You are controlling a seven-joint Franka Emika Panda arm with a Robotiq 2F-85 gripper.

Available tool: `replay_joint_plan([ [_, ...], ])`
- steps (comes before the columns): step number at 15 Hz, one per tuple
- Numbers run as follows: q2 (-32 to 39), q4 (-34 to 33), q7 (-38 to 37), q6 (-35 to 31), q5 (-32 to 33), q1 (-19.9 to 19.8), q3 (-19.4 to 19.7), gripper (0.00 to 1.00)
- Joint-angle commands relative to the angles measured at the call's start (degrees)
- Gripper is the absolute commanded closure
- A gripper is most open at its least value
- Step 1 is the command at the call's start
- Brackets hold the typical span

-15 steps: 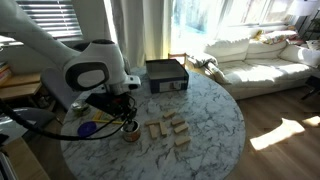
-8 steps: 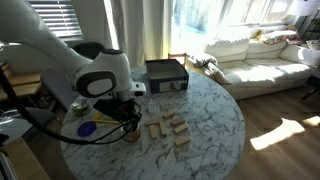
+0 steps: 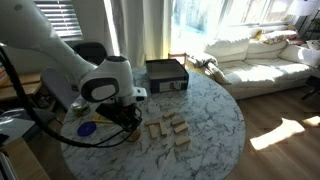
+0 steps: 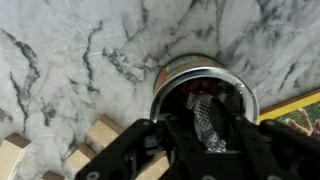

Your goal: Move the can to the left then put the lid on top

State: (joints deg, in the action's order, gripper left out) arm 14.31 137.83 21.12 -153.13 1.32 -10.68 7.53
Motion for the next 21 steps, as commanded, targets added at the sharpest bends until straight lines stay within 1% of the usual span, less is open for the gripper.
replay_joint_plan([
  [1,2.6,-0.9,1.0,-2.4,-0.7,-1.4,-1.2,0.65],
  [5,3.2,-1.0,0.8,-3.0,-0.6,-1.7,-1.4,0.67],
  [6,3.3,-1.0,0.6,-2.9,-0.3,-1.6,-1.3,0.8],
  [7,3.4,-1.1,0.5,-2.9,-0.2,-1.6,-1.2,0.8],
  [9,3.6,-1.1,0.4,-2.9,0.0,-1.6,-1.2,0.89],
  [10,3.8,-1.1,0.3,-2.9,0.1,-1.6,-1.2,0.82],
  [14,4.3,-1.4,0.2,-3.0,0.5,-1.6,-1.1,0.65],
  [16,4.4,-1.5,0.1,-2.9,0.6,-1.6,-1.1,0.53],
  [17,4.5,-1.5,0.2,-2.9,0.5,-1.6,-1.1,0.65],
  [18,4.6,-1.5,0.2,-2.9,0.5,-1.6,-1.1,0.79],
  [19,4.7,-1.5,0.3,-2.9,0.5,-1.7,-1.2,0.86],
  [20,4.9,-1.5,0.3,-2.8,0.5,-1.7,-1.3,0.98],
  [21,5.1,-1.6,0.4,-2.8,0.5,-1.7,-1.3,1.0],
])
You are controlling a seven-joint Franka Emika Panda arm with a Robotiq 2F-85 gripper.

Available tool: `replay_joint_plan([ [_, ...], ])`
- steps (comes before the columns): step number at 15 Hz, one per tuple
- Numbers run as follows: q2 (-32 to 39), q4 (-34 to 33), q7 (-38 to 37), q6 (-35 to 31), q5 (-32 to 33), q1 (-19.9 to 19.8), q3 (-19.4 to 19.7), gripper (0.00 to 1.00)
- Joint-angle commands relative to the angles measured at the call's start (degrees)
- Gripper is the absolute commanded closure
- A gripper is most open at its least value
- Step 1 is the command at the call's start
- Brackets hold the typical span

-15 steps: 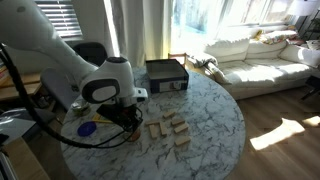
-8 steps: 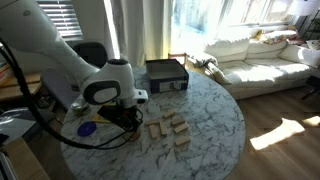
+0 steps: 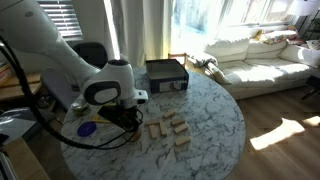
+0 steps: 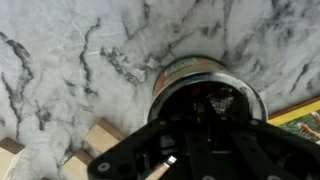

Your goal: Move the can to the left then put the lid on top

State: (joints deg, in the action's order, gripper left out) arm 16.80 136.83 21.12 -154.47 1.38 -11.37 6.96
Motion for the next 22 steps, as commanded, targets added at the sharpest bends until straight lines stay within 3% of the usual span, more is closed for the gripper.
replay_joint_plan([
  [1,2.7,-0.6,0.4,-1.4,0.3,-1.0,-0.9,1.0],
  [22,-5.5,-1.1,0.1,5.0,-2.6,-1.6,-0.8,1.0],
])
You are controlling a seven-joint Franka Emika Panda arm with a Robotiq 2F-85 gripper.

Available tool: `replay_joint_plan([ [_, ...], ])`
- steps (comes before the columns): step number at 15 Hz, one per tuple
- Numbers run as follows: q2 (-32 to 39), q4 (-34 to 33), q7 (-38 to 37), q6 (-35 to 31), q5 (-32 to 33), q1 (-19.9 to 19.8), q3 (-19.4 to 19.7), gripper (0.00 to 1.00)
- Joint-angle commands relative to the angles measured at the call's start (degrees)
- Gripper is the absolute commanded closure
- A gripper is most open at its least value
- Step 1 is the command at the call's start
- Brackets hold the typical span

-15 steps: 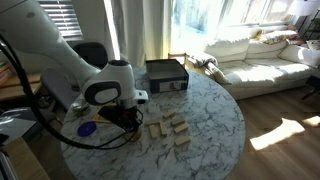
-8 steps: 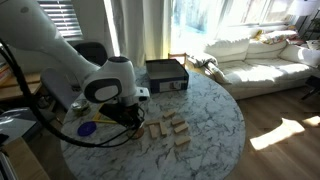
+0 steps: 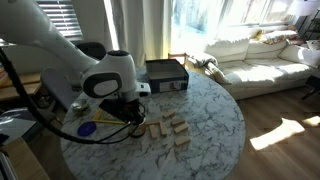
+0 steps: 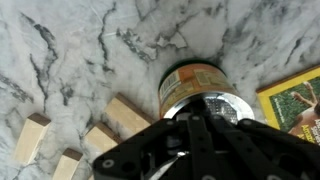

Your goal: Move the can to the left then put the lid on top

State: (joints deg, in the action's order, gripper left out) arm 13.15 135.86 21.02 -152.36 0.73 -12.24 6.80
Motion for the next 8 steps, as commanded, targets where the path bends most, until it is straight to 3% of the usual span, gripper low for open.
replay_joint_plan([
  [1,-1.9,-0.4,0.4,3.4,-2.2,-0.8,-0.6,1.0],
  [8,-1.7,-0.5,8.5,2.3,-10.5,-2.7,-2.6,1.0],
])
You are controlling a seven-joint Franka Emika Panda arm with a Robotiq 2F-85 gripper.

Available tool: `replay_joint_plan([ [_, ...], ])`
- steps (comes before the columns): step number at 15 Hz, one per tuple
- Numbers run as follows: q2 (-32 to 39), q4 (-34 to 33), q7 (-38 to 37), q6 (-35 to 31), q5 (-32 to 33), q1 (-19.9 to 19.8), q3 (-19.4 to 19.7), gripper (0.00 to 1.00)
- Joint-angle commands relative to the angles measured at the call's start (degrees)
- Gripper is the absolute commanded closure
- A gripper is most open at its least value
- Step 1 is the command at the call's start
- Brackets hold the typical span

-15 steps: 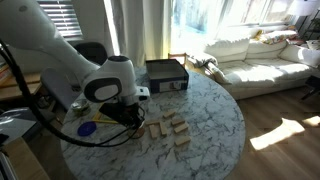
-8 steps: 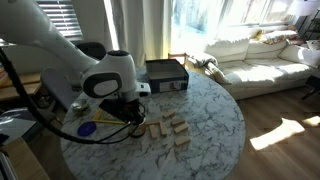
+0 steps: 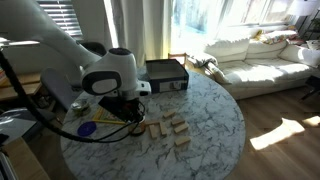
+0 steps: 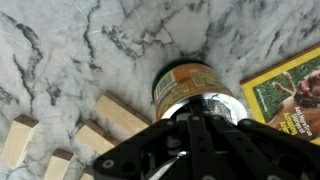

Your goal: Move the can to the left then put the lid on top

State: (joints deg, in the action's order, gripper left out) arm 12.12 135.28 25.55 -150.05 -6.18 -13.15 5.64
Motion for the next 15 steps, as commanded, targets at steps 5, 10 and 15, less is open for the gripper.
replay_joint_plan([
  [5,-2.3,1.6,4.3,-7.0,-0.2,-1.0,-0.2,1.0],
  [10,-1.4,1.6,6.1,-7.5,-0.6,-1.6,-0.7,1.0],
  [15,-1.7,2.1,1.7,-7.3,3.7,-0.9,1.0,1.0],
])
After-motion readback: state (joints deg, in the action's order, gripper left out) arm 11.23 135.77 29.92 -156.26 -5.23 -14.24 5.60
